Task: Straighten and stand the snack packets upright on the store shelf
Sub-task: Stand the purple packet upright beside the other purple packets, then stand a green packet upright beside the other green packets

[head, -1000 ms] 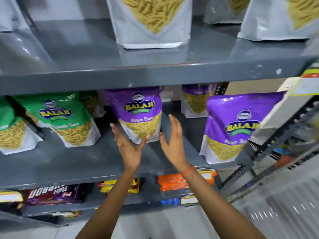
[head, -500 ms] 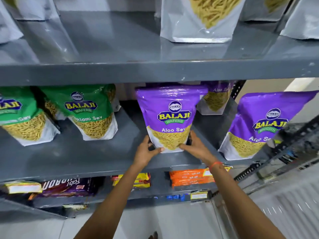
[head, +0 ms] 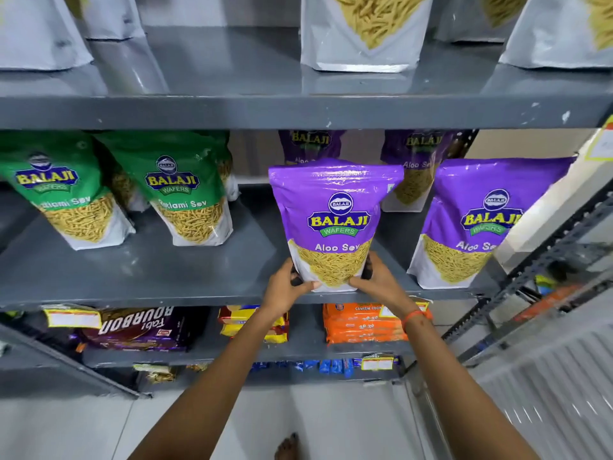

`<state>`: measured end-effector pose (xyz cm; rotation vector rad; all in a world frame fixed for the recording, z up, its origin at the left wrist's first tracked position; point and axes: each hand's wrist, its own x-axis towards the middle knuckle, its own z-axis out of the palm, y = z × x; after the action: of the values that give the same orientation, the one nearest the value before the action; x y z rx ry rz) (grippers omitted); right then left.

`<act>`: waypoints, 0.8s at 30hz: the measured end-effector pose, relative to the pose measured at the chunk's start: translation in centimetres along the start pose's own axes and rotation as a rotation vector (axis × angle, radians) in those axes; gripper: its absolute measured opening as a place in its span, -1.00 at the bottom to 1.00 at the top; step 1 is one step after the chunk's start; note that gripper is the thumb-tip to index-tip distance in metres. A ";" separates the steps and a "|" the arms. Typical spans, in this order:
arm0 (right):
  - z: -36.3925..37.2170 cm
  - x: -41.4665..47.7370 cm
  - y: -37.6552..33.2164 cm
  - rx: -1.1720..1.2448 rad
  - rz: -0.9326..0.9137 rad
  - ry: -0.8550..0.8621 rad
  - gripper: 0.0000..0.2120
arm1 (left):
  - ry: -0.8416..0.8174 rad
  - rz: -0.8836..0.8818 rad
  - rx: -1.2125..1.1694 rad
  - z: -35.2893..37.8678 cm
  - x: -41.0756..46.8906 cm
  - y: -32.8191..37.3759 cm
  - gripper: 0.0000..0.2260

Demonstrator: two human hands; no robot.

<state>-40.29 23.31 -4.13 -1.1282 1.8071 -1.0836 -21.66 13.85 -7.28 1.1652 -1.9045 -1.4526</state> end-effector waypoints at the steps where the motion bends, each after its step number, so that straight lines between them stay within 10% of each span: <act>1: 0.1 -0.2 -0.1 -0.009 0.010 -0.002 -0.37 | -0.007 -0.013 0.004 0.0 -0.2 0.3 -0.48; 10: 4.9 -3.9 -5.2 -0.256 -0.523 0.773 -0.47 | 0.276 0.180 0.213 -1.6 -3.6 3.1 -0.16; 16: 12.8 -1.9 -11.8 -0.323 -0.836 0.595 -0.53 | 0.592 0.383 0.211 -9.0 -3.1 3.6 -0.29; 24: 22.9 10.6 -13.1 -0.249 -0.215 0.060 -0.16 | 0.569 0.073 0.080 -22.3 2.0 -3.2 0.00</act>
<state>-19.58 3.84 -2.27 -1.4797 1.9415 -1.0416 -4.26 -0.04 -3.29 1.3519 -1.5897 -0.8821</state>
